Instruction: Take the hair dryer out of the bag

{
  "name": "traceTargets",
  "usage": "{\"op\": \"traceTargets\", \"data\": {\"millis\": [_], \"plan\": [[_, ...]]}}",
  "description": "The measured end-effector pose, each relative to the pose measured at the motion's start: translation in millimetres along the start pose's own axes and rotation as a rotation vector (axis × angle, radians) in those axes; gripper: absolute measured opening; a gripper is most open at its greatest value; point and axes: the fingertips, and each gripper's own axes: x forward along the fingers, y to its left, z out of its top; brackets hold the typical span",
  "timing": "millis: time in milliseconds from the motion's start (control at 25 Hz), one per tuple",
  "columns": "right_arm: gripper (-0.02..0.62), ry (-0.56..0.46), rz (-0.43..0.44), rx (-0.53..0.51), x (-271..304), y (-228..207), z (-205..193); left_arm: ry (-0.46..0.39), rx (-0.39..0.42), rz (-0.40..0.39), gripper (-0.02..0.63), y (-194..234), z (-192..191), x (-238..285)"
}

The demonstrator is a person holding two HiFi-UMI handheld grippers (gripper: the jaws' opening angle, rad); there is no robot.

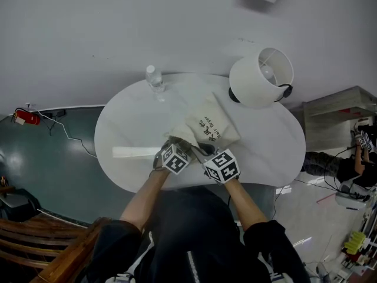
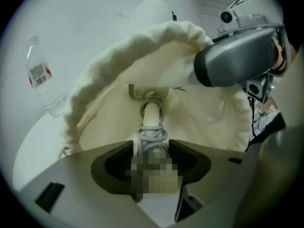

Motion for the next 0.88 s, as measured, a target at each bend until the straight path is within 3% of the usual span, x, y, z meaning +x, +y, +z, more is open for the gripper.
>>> {"op": "traceTargets", "data": {"millis": [360, 880], "plan": [[0.052, -0.004, 0.0, 0.01, 0, -1, 0, 0.079, 0.06, 0.004, 0.222, -2, -2, 8], [0.052, -0.01, -0.008, 0.018, -2, -4, -1, 0.098, 0.044, -0.01, 0.207, -6, -2, 7]]}}
